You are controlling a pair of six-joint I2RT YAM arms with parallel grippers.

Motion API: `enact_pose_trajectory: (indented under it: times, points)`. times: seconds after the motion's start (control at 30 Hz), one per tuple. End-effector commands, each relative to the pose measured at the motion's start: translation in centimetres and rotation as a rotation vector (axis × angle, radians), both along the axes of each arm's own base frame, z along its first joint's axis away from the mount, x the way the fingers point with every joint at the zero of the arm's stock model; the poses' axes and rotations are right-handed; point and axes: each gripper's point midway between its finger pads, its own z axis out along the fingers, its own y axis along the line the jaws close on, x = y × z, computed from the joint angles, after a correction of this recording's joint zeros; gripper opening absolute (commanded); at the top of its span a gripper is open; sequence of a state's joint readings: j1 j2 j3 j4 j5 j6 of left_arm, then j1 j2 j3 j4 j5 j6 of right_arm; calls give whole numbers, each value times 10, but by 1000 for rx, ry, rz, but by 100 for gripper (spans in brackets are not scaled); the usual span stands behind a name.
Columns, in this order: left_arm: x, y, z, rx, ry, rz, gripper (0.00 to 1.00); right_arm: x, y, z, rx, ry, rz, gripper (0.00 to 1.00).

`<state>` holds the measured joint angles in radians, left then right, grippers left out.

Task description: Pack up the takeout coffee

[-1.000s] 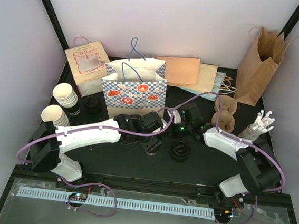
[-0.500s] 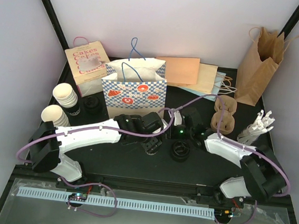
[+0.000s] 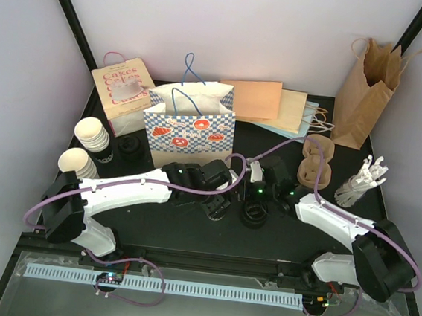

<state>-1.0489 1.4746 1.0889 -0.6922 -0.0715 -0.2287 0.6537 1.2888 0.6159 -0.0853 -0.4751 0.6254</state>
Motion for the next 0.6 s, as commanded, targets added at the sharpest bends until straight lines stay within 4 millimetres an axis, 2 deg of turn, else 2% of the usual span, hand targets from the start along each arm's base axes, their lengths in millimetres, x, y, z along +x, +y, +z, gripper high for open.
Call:
enact_pose_trajectory:
  times: [0.0,0.33,0.43,0.57]
  points:
    - [-13,14,-42,99,104,30,67,-58,-27,-54,-175,215,78,37]
    - [-12,15,-41,95,105,55,67,-67,-29,-31,-138,168,120,40]
    - [-12,14,-39,90,104,58,67,-60,-29,-11,-119,106,100,46]
    - [-10,12,-33,77,99,63,67,-45,-32,18,-108,14,43,47]
